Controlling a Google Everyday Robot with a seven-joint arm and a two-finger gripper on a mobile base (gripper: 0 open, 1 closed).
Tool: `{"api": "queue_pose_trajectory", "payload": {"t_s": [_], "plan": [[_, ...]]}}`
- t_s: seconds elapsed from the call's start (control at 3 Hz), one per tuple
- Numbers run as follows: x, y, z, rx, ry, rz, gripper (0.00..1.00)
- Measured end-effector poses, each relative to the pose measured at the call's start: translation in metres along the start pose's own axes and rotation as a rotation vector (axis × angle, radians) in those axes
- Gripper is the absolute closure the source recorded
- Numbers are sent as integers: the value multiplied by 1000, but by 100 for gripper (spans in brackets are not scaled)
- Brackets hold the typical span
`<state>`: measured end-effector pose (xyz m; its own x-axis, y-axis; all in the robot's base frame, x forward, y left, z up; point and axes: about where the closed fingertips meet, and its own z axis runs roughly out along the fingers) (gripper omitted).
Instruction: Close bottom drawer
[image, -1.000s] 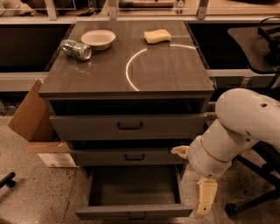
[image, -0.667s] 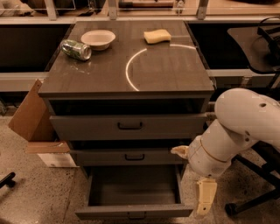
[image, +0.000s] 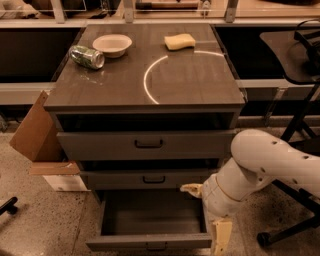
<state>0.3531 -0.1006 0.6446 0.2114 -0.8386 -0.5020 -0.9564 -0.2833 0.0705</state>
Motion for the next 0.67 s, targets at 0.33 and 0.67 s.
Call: {"api": "queue_pose_trajectory", "payload": {"t_s": [0.33,0.67], "plan": [[8,-1,33,-19,-67,-42,0],[18,-2,80,-67,-131,-53,0]]}}
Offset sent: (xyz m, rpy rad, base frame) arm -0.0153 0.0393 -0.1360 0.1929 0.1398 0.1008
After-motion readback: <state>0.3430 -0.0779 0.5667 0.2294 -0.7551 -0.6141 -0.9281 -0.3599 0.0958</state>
